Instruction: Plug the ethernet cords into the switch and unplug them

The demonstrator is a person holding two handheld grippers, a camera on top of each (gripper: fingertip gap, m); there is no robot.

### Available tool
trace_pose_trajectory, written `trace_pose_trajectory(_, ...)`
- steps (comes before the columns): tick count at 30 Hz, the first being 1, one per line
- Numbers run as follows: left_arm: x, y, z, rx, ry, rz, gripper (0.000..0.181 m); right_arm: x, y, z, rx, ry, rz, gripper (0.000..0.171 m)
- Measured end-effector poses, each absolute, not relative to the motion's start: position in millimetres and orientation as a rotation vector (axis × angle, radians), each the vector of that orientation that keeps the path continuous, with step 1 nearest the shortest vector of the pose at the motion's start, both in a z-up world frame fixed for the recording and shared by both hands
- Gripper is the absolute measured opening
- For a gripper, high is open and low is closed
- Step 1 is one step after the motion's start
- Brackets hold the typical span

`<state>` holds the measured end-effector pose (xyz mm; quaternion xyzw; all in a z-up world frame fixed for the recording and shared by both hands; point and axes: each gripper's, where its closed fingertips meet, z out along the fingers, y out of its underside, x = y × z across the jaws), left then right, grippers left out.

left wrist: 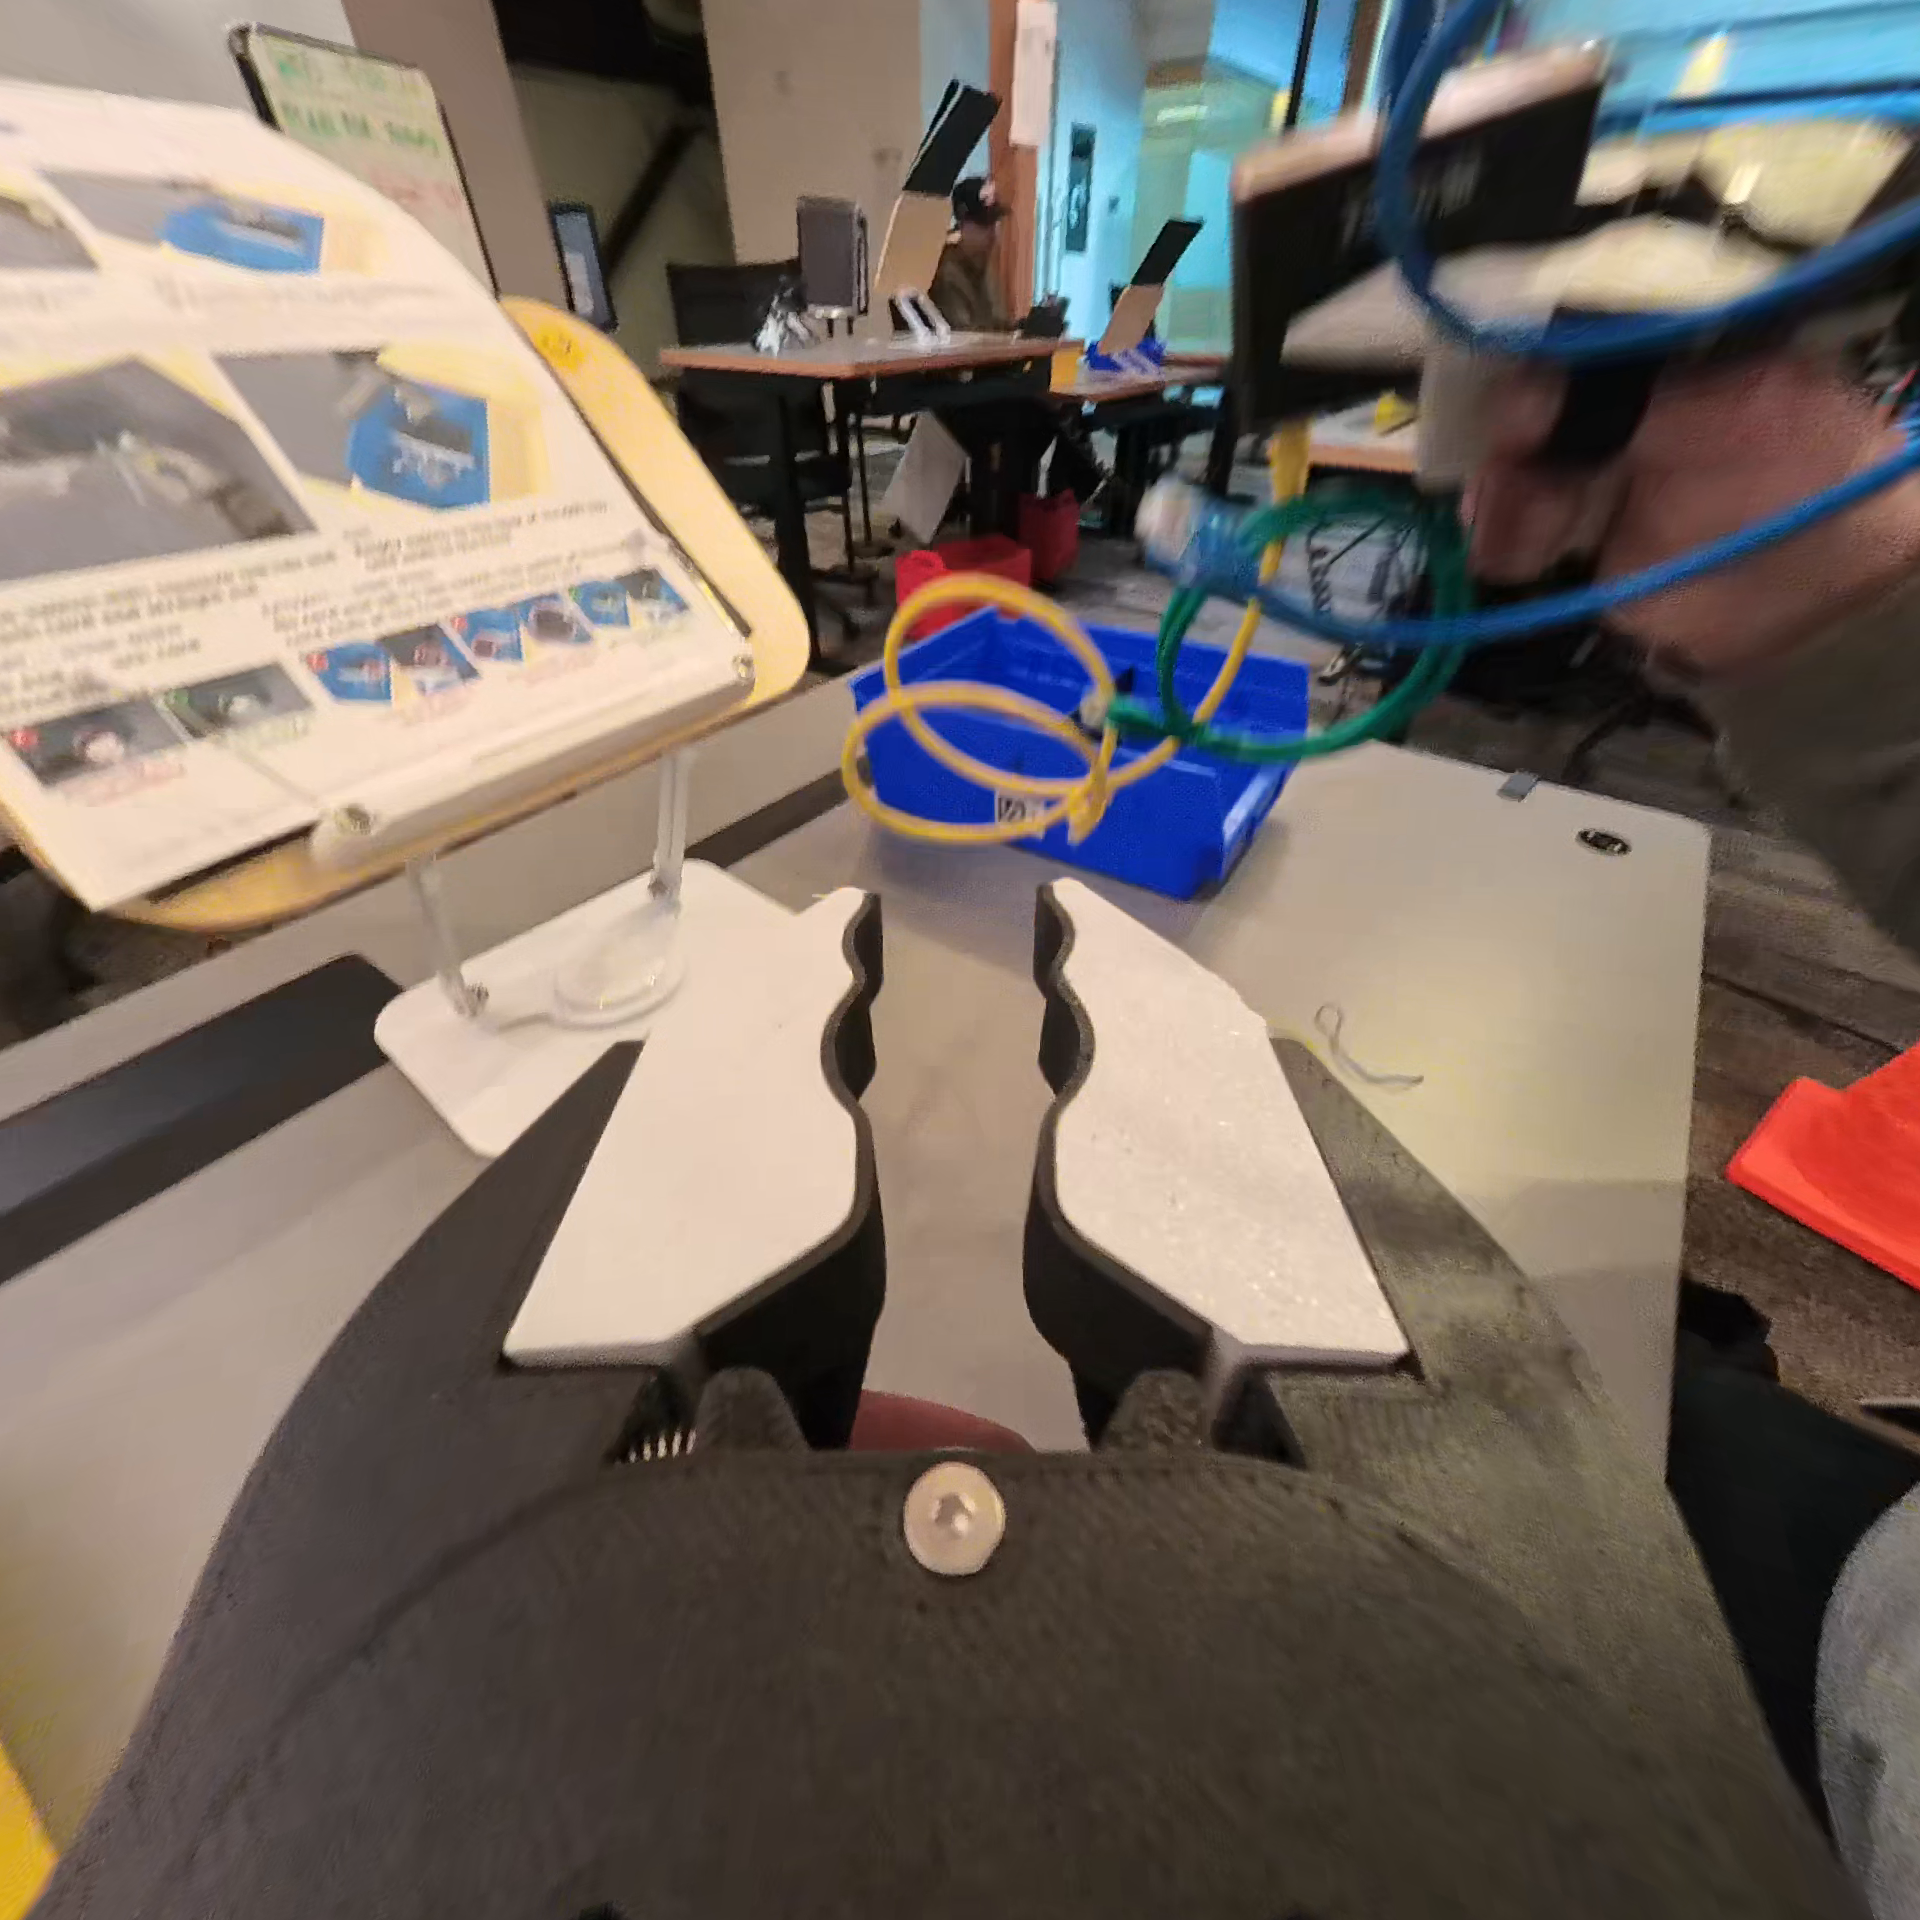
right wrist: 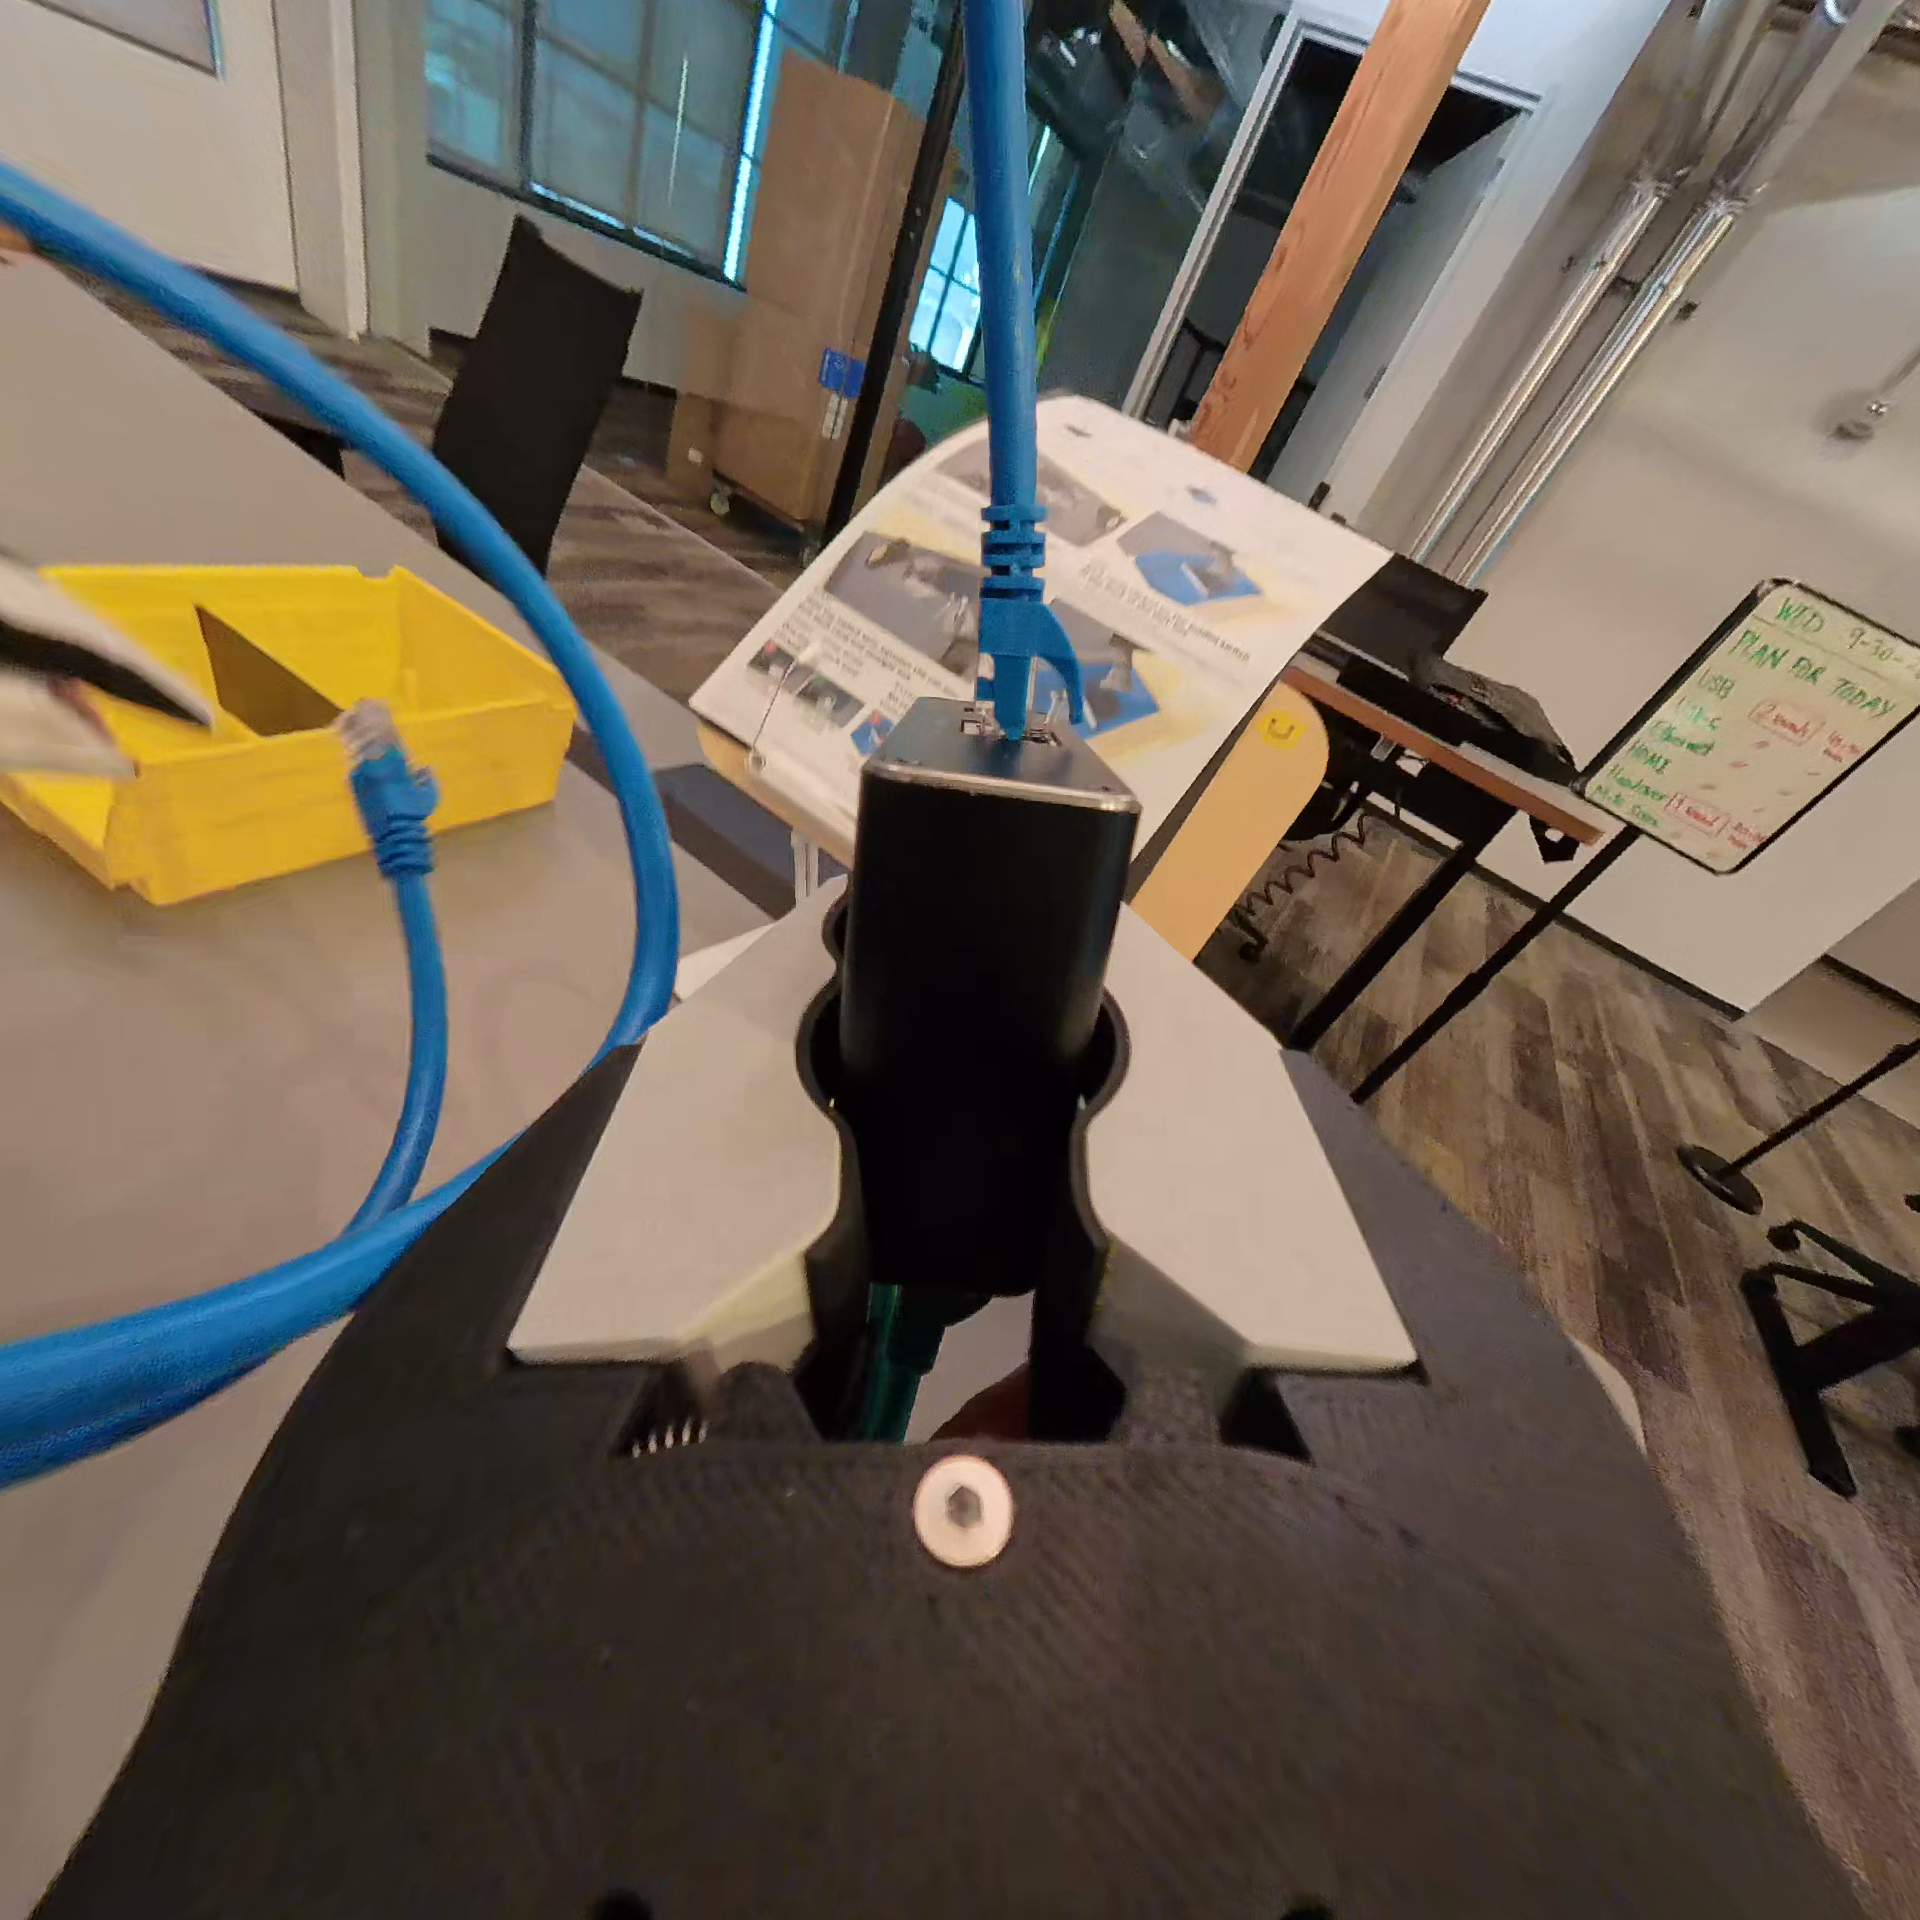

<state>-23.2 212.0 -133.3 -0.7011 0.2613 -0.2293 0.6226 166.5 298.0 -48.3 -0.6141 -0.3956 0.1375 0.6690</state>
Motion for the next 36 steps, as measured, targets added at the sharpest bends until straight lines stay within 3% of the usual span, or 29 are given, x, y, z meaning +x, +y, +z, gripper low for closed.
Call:
trace_pose_trajectory(10, -12.5, 206.0, -251.5, -1.83, 0.718, -0.419, 0.029, 190.1, 326.3, 36.7, -1.339, -0.87, 0.334, 0.033)
trace_pose_trajectory(24, -2.0, 210.5, -323.6, -2.0, 0.796, -0.415, 0.036, 262.3, 394.4, 135.7, -1.339, -0.765, 0.242, 0.033)
trace_pose_trajectory(30, -5.0, 210.2, -344.4, -2.052, 0.805, -0.418, 0.037, 281.2, 432.3, 133.2, -1.465, -0.801, 0.349, 0.033)
trace_pose_trajectory(36, -8.3, 213.6, -344.4, -2.069, 0.769, -0.447, 0.039, 280.7, 469.4, 79.2, -1.629, -0.973, 0.393, 0.033)
